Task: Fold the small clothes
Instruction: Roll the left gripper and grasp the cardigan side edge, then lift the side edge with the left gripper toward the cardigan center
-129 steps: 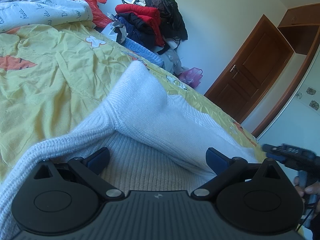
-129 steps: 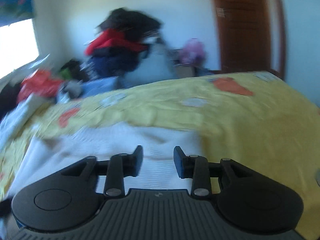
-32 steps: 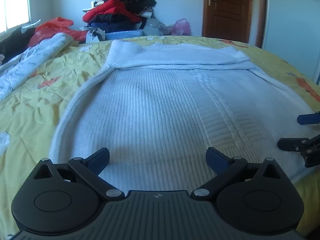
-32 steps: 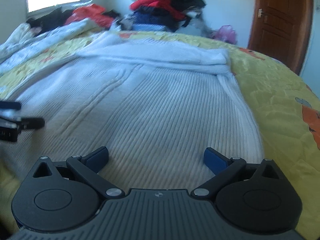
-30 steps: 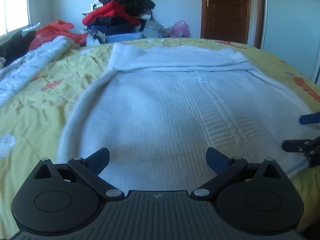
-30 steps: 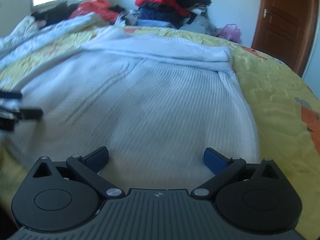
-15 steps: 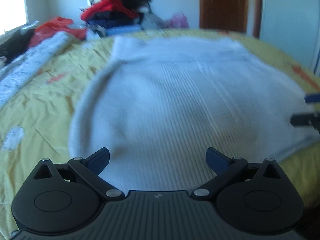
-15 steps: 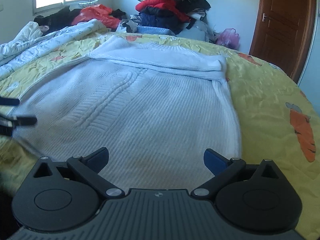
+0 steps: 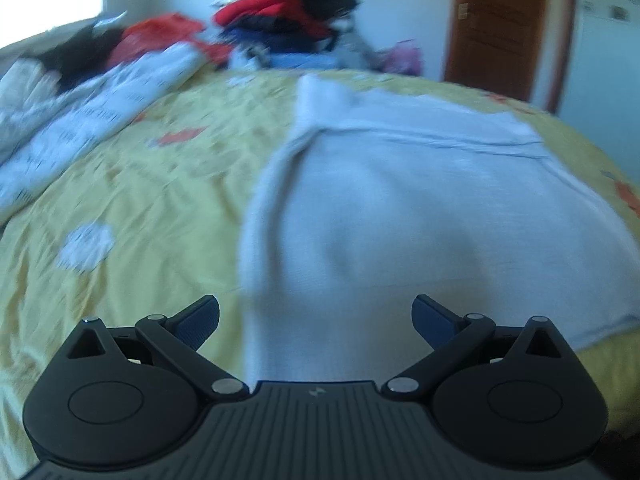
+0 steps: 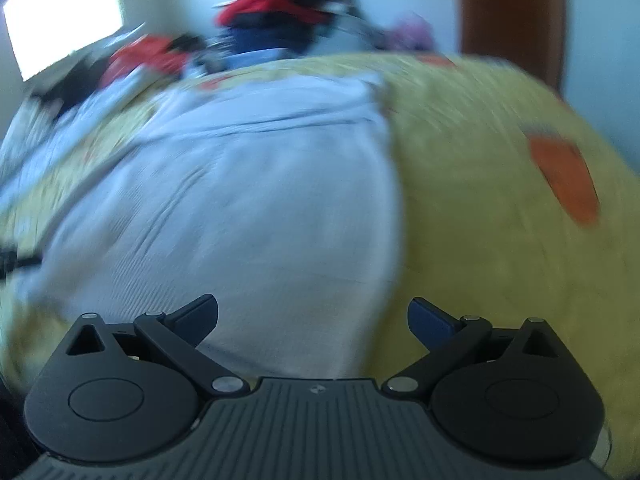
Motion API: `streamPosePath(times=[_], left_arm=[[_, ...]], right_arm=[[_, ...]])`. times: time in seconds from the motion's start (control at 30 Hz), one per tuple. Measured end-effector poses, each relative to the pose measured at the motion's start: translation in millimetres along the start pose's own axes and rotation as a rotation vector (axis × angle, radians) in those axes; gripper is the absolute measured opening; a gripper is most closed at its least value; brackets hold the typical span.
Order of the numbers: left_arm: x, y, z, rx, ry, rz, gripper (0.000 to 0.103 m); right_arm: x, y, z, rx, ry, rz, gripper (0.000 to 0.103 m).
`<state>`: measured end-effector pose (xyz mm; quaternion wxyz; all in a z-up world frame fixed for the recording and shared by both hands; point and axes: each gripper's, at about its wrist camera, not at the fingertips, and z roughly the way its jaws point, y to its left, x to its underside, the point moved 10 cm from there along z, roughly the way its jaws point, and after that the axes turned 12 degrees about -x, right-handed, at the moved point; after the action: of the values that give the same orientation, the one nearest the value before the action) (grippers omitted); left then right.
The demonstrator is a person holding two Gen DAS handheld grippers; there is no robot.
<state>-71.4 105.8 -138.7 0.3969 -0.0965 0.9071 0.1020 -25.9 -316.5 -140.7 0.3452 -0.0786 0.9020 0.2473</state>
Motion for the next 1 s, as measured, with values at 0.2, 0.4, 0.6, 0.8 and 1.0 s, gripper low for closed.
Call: streamPosePath(times=[0.2, 0.4, 0.6, 0.8, 1.0], left_arm=[[10.6, 7.1, 11.5, 0.137, 0.112, -0.133, 0.103], [10.6, 11.1, 10.8, 0.362, 0.213, -0.307, 0.103], [6.2, 32.6, 23.1, 0.519, 0.36, -0.509, 0.098], [2.4, 18.6, 34.7, 0.479, 0.378, -0.428, 0.048], [-13.3, 26.2, 37.4, 0.411, 0.362, -0.34, 0.048]], right_arm=[[8.1, -10.2, 12.0, -0.119, 0.069, 0.119, 0.078], [4.6, 7.8, 23.8, -0.326, 0.155, 0.203, 0.075], [-6.8, -1.4, 26.6, -0.388, 0.138, 0.309, 0.075], [-10.1, -6.2, 34.4, -0.432, 0.124, 0.353, 0.075], [-11.1, -13.1, 33.4, -0.435, 0.136, 0.374, 0.068]])
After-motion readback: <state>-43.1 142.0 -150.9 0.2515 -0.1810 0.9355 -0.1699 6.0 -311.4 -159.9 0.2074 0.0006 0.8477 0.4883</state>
